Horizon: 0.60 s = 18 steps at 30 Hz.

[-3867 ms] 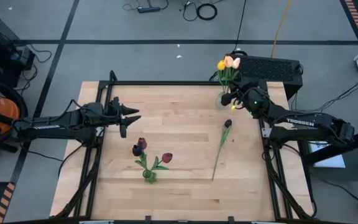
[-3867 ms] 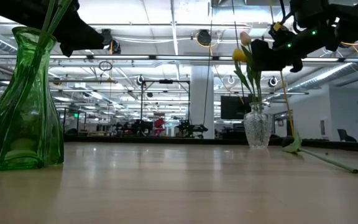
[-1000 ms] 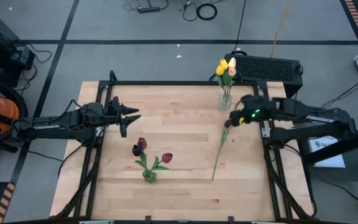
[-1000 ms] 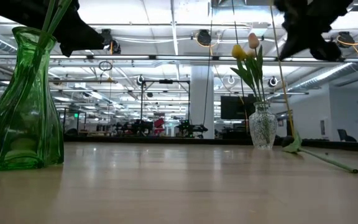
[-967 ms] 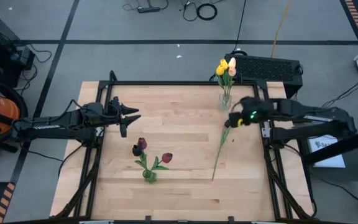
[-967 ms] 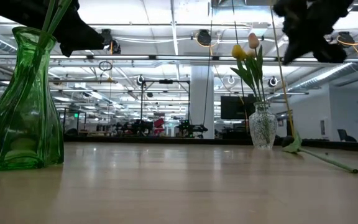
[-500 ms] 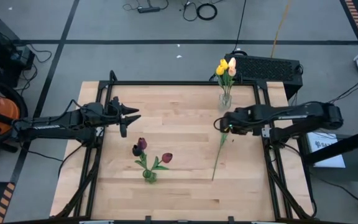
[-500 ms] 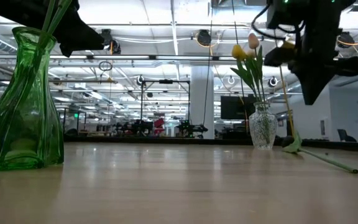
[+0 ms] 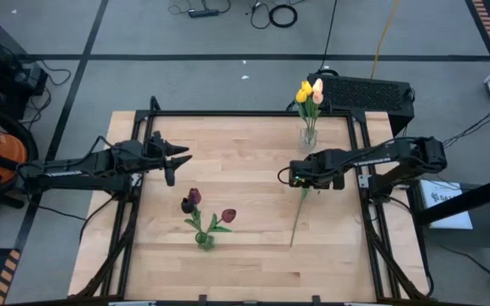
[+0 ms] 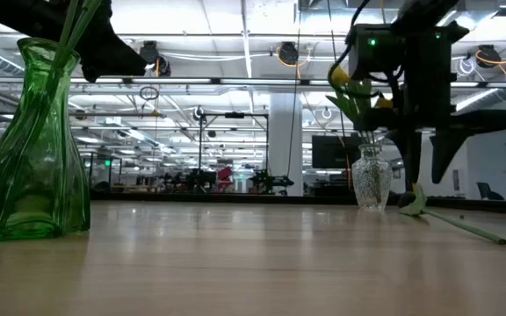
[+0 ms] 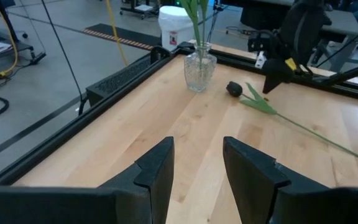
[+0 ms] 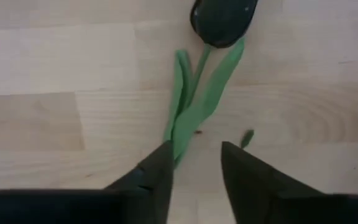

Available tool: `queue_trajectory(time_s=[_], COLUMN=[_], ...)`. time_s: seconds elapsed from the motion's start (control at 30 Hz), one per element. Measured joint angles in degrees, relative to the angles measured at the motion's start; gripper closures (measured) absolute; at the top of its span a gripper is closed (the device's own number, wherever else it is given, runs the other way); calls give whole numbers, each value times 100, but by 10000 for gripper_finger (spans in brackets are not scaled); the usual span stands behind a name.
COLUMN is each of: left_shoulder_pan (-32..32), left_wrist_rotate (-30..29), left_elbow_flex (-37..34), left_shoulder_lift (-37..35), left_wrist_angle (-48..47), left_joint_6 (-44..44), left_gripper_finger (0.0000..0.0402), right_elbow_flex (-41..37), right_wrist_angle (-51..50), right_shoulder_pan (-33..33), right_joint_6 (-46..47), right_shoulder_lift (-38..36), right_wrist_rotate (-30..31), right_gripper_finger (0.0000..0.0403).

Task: Sort flowers into vase by color
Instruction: Put the black flower into the green vase

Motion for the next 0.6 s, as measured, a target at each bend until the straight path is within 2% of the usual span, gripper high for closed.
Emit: queue_trajectory(time_s=[0.17,0.33,0.5,0.6], left_shoulder_pan=[2,0,0,0], left_wrist_rotate=[-4,-4,-4,-4], left_elbow_flex=[0,0,0,0], left_shoulder_lift=[-2,-2,-2,-2], left_wrist_angle=[-30,-91,-196,-283], left_joint_6=[-2,-2,-4,4], left_gripper_finger=[256,256,256,256], right_elbow_flex=[0,0,26,39], right_wrist_angle=[35,341,805,872], right_shoulder_pan=[2,-4,-16,-15], right_joint_6=[137,146,77,0], right_shoulder_lift=[447,890,1322,1555], right_wrist_rotate=[63,77,129,104], right_gripper_finger=[221,185,185,217])
